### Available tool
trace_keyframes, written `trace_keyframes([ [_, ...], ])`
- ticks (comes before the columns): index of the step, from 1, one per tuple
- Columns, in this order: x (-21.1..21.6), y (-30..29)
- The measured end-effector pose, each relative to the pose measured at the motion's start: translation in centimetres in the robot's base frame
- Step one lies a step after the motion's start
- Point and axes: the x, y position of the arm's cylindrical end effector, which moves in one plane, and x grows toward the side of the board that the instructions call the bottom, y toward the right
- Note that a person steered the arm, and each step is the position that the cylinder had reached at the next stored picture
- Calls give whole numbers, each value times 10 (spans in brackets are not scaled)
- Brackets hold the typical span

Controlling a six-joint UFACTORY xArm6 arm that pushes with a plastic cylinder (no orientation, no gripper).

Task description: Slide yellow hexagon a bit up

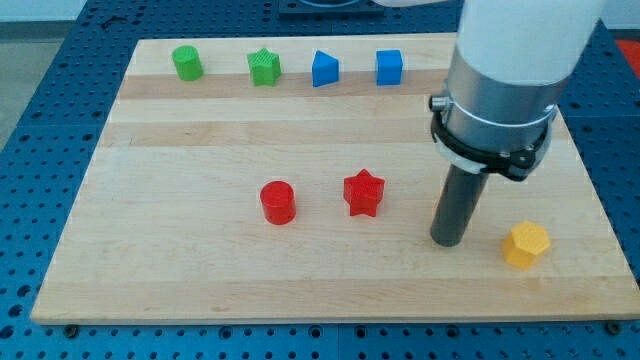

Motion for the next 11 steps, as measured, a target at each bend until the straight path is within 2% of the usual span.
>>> trace_keyframes([
  [3, -19, 25],
  [4, 0, 25],
  [6, 74, 35],
  [7, 74, 82],
  [8, 72, 101],
  [11, 28, 86],
])
